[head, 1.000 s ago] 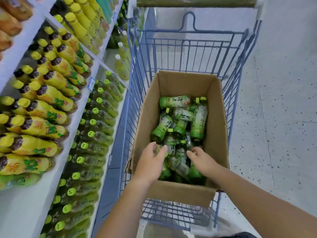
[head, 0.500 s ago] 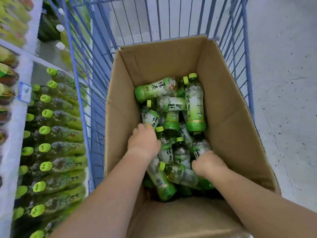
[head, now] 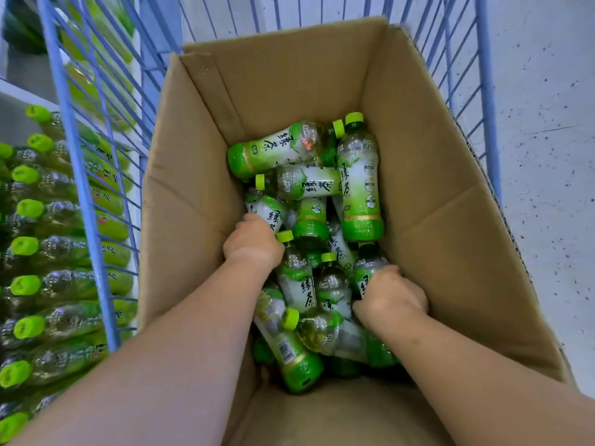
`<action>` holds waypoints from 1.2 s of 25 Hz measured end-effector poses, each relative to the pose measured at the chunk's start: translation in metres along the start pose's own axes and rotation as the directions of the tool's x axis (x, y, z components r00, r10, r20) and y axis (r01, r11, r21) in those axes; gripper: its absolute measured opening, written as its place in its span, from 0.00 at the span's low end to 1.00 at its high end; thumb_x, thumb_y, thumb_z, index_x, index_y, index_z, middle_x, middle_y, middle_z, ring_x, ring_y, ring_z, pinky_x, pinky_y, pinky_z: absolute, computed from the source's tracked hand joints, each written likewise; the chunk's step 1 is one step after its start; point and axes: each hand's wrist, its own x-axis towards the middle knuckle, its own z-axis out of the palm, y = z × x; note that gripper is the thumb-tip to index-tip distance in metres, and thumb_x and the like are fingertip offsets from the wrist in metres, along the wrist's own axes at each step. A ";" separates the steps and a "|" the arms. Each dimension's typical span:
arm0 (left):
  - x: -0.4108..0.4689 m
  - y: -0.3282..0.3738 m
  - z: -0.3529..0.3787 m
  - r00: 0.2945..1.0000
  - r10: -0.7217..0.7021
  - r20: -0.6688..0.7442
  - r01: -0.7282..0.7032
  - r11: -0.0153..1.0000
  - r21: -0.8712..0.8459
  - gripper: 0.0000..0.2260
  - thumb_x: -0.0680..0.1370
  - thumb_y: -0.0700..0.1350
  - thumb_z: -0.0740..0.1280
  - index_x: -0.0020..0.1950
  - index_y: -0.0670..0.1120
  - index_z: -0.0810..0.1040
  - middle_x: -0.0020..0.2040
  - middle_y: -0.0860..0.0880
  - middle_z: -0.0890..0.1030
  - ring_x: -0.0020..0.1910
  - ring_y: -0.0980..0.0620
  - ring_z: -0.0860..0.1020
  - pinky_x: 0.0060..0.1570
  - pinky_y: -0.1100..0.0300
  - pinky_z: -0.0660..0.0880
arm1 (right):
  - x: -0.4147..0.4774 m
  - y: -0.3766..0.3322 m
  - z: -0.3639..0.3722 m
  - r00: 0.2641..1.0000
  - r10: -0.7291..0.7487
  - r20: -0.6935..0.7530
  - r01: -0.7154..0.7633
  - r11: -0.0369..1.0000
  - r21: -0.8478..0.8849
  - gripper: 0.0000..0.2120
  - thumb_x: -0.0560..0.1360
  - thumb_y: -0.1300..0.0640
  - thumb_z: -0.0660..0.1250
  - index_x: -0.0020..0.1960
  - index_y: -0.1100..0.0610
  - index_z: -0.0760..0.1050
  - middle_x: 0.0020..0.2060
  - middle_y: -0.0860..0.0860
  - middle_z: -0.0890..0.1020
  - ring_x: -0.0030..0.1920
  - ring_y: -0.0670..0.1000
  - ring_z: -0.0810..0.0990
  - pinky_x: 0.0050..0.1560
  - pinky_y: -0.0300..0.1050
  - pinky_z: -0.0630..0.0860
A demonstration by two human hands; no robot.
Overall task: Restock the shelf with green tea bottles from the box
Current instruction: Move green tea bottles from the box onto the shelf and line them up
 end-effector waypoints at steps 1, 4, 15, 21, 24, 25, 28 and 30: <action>0.001 0.001 -0.001 0.999 -0.017 0.029 0.019 0.999 -0.037 0.30 0.76 0.49 0.73 0.72 0.37 0.66 0.68 0.40 0.75 0.64 0.40 0.77 0.54 0.50 0.75 | 0.000 0.000 0.001 1.000 0.009 -0.001 -0.009 0.999 0.038 0.31 0.76 0.49 0.72 0.68 0.66 0.62 0.63 0.57 0.80 0.62 0.57 0.81 0.48 0.45 0.75; -0.009 0.001 -0.008 0.991 -0.041 0.125 0.050 0.996 -0.071 0.24 0.75 0.49 0.72 0.66 0.39 0.74 0.55 0.44 0.78 0.52 0.43 0.80 0.45 0.55 0.76 | 0.003 0.002 0.005 0.999 0.047 0.025 -0.052 0.967 0.251 0.34 0.73 0.52 0.76 0.66 0.65 0.61 0.63 0.59 0.80 0.62 0.58 0.81 0.45 0.44 0.71; -0.113 -0.024 -0.012 0.928 -0.129 0.349 0.322 0.749 -0.579 0.26 0.57 0.48 0.75 0.54 0.43 0.79 0.46 0.44 0.83 0.43 0.44 0.83 0.49 0.48 0.83 | -0.017 0.002 -0.008 0.970 -0.112 0.214 -0.019 0.849 0.527 0.39 0.68 0.43 0.75 0.72 0.62 0.69 0.61 0.58 0.80 0.57 0.60 0.82 0.59 0.52 0.80; -0.158 -0.036 -0.009 0.956 -0.116 0.268 0.275 0.667 -0.692 0.34 0.64 0.48 0.79 0.62 0.42 0.65 0.50 0.47 0.78 0.45 0.51 0.78 0.36 0.57 0.74 | -0.062 0.022 -0.034 0.930 -0.312 0.195 0.079 0.687 0.723 0.12 0.71 0.55 0.73 0.52 0.59 0.79 0.45 0.57 0.84 0.41 0.56 0.84 0.38 0.45 0.80; -0.193 -0.040 -0.016 0.963 -0.080 0.259 0.253 0.606 -0.754 0.35 0.62 0.48 0.78 0.64 0.39 0.68 0.52 0.45 0.81 0.48 0.48 0.81 0.42 0.57 0.77 | -0.090 0.036 -0.043 0.926 -0.368 0.085 0.207 0.683 0.701 0.18 0.71 0.53 0.74 0.57 0.63 0.77 0.48 0.58 0.84 0.44 0.56 0.83 0.45 0.50 0.81; -0.204 -0.041 -0.019 0.968 -0.051 0.245 0.229 0.572 -0.788 0.31 0.61 0.47 0.77 0.61 0.39 0.74 0.49 0.46 0.83 0.46 0.48 0.82 0.41 0.56 0.77 | -0.099 0.041 -0.049 0.928 -0.368 0.053 0.224 0.668 0.710 0.22 0.71 0.52 0.74 0.59 0.63 0.75 0.50 0.58 0.83 0.47 0.57 0.83 0.49 0.53 0.82; -0.235 -0.048 -0.032 0.990 0.011 0.137 0.114 0.491 -0.864 0.10 0.63 0.44 0.74 0.43 0.45 0.83 0.33 0.53 0.84 0.34 0.53 0.81 0.35 0.60 0.77 | -0.125 0.052 -0.069 0.927 -0.376 -0.005 0.252 0.609 0.752 0.26 0.69 0.49 0.74 0.61 0.60 0.72 0.52 0.57 0.82 0.49 0.57 0.84 0.50 0.57 0.83; -0.253 -0.055 -0.047 0.996 0.059 0.067 0.034 0.441 -0.897 0.10 0.63 0.44 0.74 0.42 0.46 0.82 0.35 0.53 0.85 0.33 0.55 0.82 0.34 0.60 0.78 | -0.148 0.061 -0.082 0.921 -0.383 -0.073 0.301 0.577 0.759 0.24 0.70 0.50 0.74 0.60 0.57 0.70 0.51 0.55 0.80 0.46 0.54 0.82 0.41 0.50 0.80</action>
